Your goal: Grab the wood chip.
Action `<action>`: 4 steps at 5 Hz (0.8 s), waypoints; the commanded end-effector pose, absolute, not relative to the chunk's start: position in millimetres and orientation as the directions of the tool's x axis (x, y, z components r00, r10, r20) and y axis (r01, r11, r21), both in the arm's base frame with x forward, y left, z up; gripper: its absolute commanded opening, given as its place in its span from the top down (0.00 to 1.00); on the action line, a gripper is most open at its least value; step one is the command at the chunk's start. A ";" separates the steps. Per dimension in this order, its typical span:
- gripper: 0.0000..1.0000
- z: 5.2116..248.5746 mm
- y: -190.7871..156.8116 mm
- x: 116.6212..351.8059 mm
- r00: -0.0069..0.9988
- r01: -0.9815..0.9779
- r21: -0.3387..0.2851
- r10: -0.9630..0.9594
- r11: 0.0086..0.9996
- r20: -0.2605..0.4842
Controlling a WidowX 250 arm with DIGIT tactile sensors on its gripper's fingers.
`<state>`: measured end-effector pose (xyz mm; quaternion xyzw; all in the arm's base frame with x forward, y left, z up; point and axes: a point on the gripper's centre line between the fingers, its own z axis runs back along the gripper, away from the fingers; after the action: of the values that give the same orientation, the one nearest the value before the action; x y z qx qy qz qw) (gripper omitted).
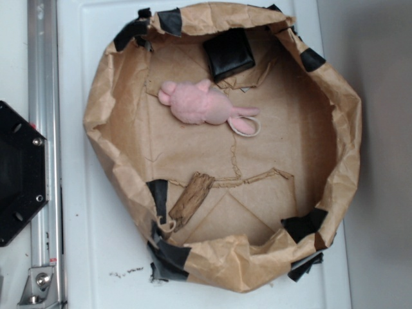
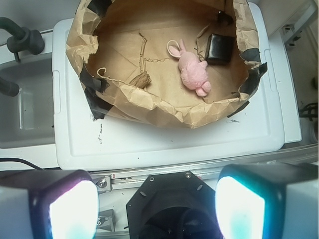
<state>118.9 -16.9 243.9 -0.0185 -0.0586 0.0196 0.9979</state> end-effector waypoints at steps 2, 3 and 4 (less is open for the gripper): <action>0.00 223.3 -31.1 168.9 0.992 -0.105 -0.007 0.106 0.994 0.062; 0.00 205.9 -24.8 197.1 0.992 -0.123 -0.041 0.123 0.992 0.007; 0.00 189.0 -10.0 201.4 0.939 -0.340 -0.155 0.344 0.927 -0.004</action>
<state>199.7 -14.5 183.6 -0.0745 0.0000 0.1625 0.9839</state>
